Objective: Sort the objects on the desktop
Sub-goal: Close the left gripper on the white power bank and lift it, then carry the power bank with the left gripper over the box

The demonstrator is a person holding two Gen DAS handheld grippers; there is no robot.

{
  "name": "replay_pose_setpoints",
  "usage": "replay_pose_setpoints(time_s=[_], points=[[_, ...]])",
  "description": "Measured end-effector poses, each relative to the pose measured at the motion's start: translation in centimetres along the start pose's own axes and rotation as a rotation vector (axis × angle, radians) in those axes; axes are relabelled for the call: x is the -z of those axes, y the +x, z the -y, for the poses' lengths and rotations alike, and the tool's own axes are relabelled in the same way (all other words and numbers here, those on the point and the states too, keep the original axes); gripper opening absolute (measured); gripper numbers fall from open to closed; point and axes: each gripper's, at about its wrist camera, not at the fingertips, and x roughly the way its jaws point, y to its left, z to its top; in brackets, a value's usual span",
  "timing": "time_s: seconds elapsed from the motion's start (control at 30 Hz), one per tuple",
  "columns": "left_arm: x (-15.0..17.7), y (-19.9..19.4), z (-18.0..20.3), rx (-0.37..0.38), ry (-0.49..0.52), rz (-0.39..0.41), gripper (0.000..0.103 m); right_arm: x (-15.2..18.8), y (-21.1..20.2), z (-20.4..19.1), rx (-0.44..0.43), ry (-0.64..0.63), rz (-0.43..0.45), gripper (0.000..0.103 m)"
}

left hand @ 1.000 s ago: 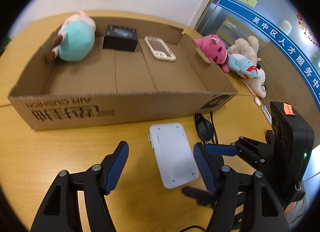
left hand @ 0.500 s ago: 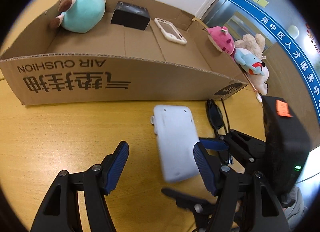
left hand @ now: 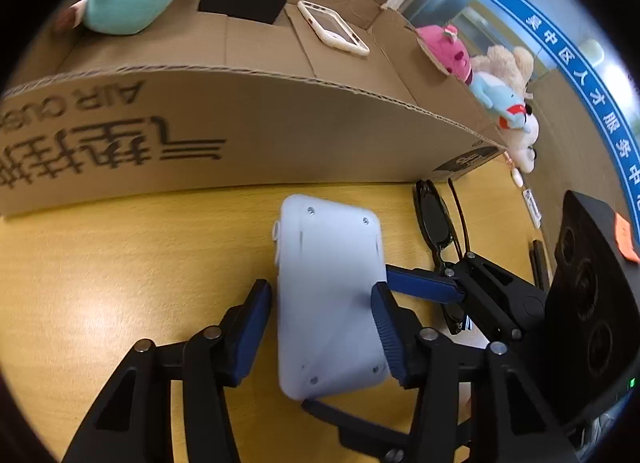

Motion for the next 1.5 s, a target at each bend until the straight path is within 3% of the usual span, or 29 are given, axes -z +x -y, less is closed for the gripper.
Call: replay_pose_setpoints(time_s=[0.13, 0.33, 0.4, 0.7, 0.87, 1.17, 1.3, 1.5], points=[[0.1, 0.1, 0.3, 0.007, -0.001, 0.008, 0.048, -0.2, 0.4, -0.1, 0.013, -0.007, 0.018, 0.092], [0.7, -0.5, 0.1, 0.015, -0.031, 0.031, 0.034, -0.2, 1.2, -0.8, 0.108, -0.055, 0.029, 0.09], [0.8, -0.8, 0.5, -0.001, -0.025, 0.04, 0.033, -0.2, 1.2, -0.6, 0.105, -0.052, 0.04, 0.085], [0.6, -2.2, 2.3, -0.029, 0.015, 0.083, 0.025, -0.1, 0.0, 0.2, 0.077, -0.009, 0.08, 0.085], [-0.4, -4.6, 4.2, -0.031, 0.054, 0.154, 0.025, -1.0, -2.5, -0.1, 0.095, -0.012, 0.149, 0.084], [-4.7, -9.8, 8.9, -0.02, 0.213, 0.302, 0.025, -5.3, -9.3, 0.1, 0.165, -0.059, 0.309, 0.085], [-6.7, -10.6, 11.5, -0.01, 0.292, 0.349, 0.025, -6.9, -11.5, 1.3, 0.23, -0.072, 0.349, 0.085], [-9.5, -11.9, 13.1, 0.036, 0.328, 0.406, 0.025, -9.6, -14.6, 3.2, 0.283, -0.062, 0.374, 0.085]])
